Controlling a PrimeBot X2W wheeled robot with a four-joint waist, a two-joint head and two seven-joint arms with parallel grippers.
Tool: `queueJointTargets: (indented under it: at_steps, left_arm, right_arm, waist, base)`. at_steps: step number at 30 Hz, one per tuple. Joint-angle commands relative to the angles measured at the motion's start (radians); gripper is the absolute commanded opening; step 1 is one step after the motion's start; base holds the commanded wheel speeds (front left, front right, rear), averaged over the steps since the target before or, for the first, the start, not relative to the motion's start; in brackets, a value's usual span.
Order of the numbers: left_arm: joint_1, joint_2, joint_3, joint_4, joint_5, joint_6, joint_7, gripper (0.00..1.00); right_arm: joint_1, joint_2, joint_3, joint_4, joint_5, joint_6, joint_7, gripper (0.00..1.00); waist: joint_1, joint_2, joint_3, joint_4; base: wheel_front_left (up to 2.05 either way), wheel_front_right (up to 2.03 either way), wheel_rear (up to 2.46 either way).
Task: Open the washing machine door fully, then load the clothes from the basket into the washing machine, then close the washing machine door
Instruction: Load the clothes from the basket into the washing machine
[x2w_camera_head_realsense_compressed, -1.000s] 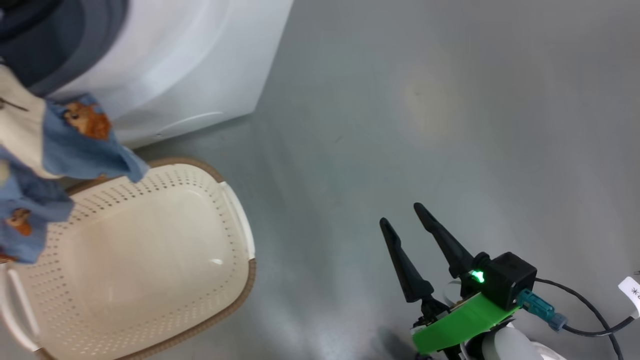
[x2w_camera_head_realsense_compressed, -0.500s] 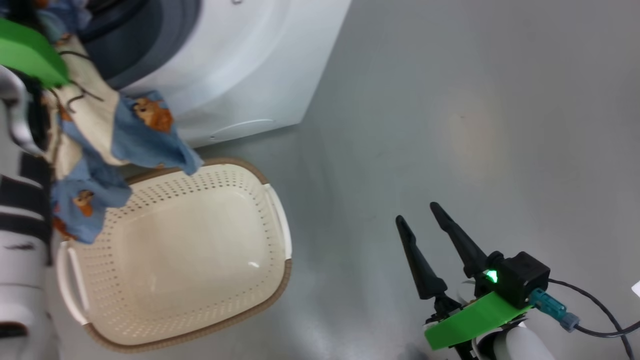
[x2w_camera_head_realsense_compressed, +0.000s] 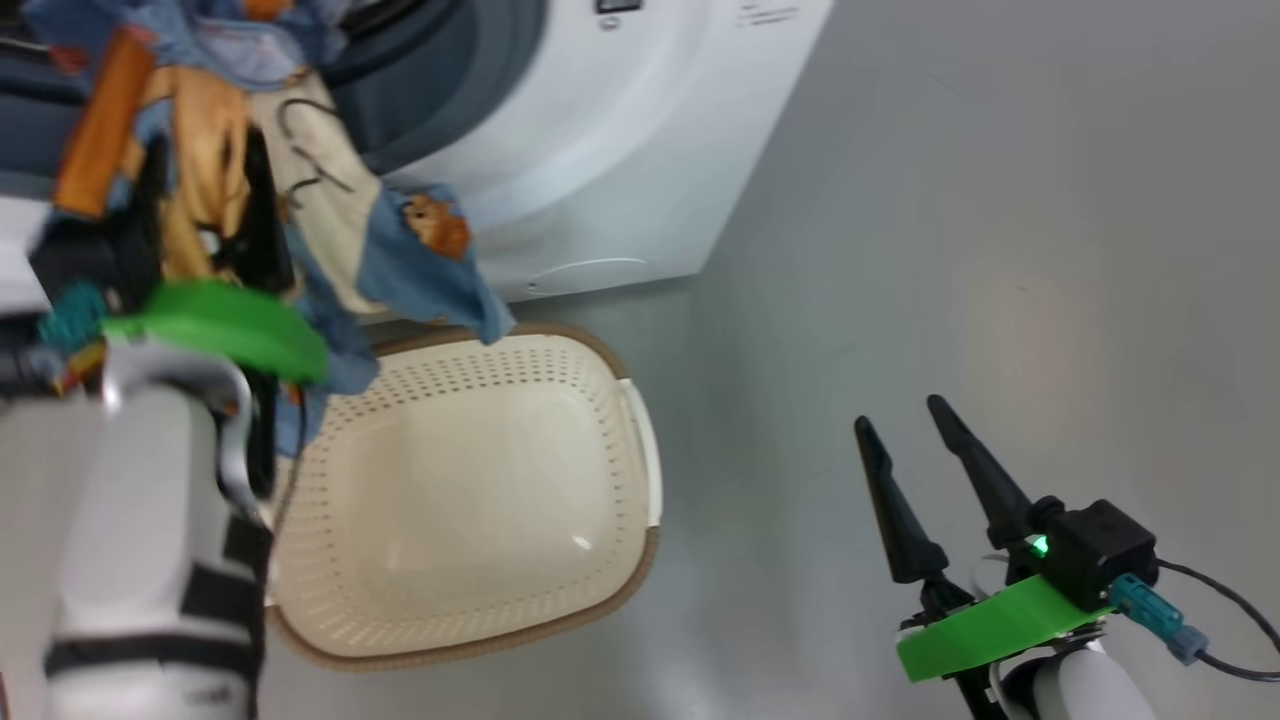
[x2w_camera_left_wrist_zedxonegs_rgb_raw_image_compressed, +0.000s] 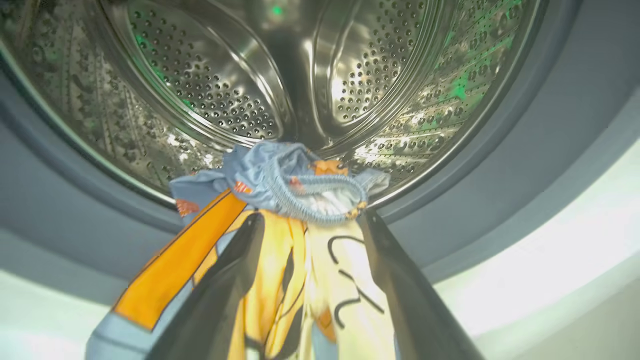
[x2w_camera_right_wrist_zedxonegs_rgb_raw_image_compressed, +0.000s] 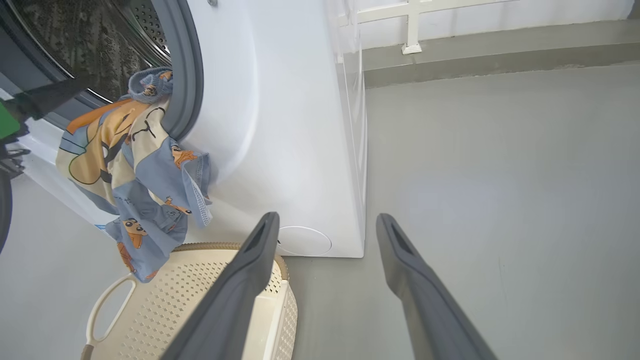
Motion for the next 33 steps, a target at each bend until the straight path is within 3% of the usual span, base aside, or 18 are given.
queueJointTargets:
  at_steps: [1, 13, 20, 33]
  left_arm:
    - [0.042, 0.022, 0.024, -0.048, -0.009, 0.000, -0.005, 1.00]
    - [0.404, -0.026, 0.038, -0.281, -0.069, -0.006, -0.005, 1.00]
    - [0.533, -0.035, 0.053, -0.409, -0.095, -0.007, -0.005, 1.00]
    - [0.700, -0.040, 0.026, -0.475, -0.139, -0.020, -0.005, 1.00]
  right_arm:
    - [0.027, -0.003, 0.012, -0.024, -0.015, 0.002, -0.005, 1.00]
    - [0.055, -0.003, -0.033, -0.035, -0.056, 0.002, -0.005, 1.00]
    - [0.068, -0.003, -0.043, -0.043, -0.083, 0.002, -0.005, 1.00]
    - [0.104, -0.003, -0.072, -0.066, -0.107, 0.002, -0.005, 1.00]
  waist:
    - [0.0000, 0.0000, -0.023, 0.042]
    - [0.0000, 0.0000, -0.064, 0.109]
    - [0.0000, 0.0000, -0.065, 0.131]
    - [0.0000, 0.0000, -0.095, 0.144]
  base:
    - [0.00, 0.00, 0.00]
    - [0.00, 0.00, 0.00]
    - [0.00, 0.00, 0.00]
    - [0.00, 0.00, 0.00]
